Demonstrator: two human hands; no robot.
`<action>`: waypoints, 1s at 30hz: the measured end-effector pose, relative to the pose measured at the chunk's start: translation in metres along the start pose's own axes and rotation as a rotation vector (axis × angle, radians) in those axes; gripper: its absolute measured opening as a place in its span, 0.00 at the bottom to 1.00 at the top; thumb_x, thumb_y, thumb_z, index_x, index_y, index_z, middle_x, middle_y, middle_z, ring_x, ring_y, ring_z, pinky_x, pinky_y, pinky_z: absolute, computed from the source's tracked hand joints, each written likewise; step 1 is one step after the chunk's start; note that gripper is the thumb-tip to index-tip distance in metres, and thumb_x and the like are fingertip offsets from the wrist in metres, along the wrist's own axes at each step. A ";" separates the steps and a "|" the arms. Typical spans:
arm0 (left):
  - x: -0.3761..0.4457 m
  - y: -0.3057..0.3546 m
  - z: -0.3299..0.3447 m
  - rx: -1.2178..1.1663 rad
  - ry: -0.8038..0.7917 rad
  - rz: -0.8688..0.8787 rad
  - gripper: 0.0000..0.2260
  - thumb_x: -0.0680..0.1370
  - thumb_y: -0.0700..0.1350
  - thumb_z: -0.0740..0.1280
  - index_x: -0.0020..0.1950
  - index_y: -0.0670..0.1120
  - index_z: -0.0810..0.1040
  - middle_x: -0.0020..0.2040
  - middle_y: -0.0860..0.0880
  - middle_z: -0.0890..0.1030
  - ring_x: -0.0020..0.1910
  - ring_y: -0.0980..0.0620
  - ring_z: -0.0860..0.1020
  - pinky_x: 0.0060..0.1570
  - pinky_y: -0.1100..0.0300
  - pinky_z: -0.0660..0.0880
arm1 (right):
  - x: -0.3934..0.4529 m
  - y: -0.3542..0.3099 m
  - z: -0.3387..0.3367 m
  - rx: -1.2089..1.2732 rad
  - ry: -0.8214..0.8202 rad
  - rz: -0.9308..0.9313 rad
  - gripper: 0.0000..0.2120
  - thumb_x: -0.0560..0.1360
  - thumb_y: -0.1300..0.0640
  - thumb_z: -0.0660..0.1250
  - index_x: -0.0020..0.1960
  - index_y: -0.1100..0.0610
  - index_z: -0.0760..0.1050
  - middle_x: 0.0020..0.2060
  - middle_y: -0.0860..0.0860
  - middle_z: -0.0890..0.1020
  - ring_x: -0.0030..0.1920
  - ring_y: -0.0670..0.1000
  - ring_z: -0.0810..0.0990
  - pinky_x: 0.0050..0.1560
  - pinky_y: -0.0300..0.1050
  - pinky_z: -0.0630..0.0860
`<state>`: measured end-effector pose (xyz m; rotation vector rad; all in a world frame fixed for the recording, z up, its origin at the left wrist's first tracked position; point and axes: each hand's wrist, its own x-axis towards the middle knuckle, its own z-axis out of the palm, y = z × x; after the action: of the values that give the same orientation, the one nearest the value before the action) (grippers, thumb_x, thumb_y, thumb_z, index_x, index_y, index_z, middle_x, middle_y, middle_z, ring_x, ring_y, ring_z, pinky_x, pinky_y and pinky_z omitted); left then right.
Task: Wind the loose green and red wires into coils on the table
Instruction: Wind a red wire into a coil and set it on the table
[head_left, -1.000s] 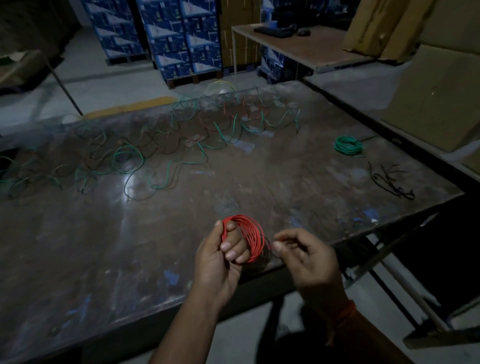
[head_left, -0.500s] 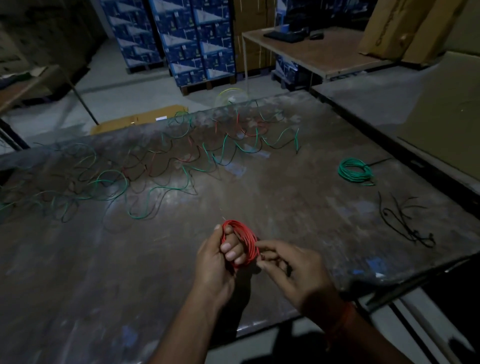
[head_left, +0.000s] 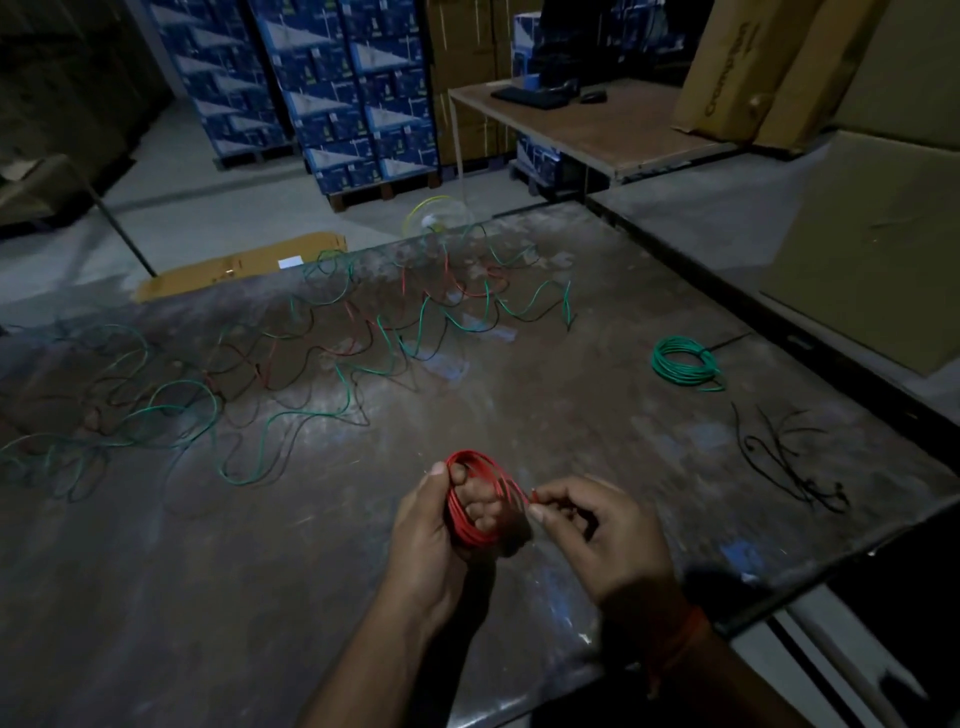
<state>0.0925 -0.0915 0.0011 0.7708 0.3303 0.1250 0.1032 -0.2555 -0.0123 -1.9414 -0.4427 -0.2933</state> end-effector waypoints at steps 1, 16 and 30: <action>0.001 0.003 -0.003 -0.007 -0.030 0.000 0.09 0.81 0.46 0.59 0.43 0.43 0.70 0.28 0.50 0.67 0.24 0.56 0.67 0.25 0.64 0.65 | 0.002 0.002 0.000 -0.040 0.004 -0.022 0.07 0.74 0.62 0.76 0.45 0.50 0.84 0.37 0.43 0.81 0.37 0.40 0.80 0.39 0.28 0.70; 0.009 0.039 -0.029 -0.136 -0.171 -0.097 0.10 0.81 0.46 0.56 0.42 0.44 0.69 0.26 0.52 0.64 0.23 0.57 0.63 0.24 0.64 0.61 | 0.013 -0.040 0.039 0.496 -0.009 0.304 0.10 0.74 0.70 0.73 0.41 0.55 0.83 0.31 0.48 0.84 0.31 0.40 0.78 0.35 0.32 0.73; 0.004 0.072 -0.056 -0.252 -0.223 -0.224 0.14 0.80 0.45 0.56 0.38 0.44 0.72 0.22 0.55 0.62 0.18 0.61 0.60 0.20 0.65 0.54 | 0.015 -0.030 0.060 0.402 -0.016 0.279 0.11 0.78 0.69 0.67 0.50 0.56 0.83 0.38 0.51 0.85 0.38 0.43 0.80 0.41 0.37 0.75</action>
<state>0.0776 -0.0020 0.0135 0.4882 0.1823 -0.1284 0.1042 -0.1874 -0.0054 -1.5857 -0.2153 -0.0049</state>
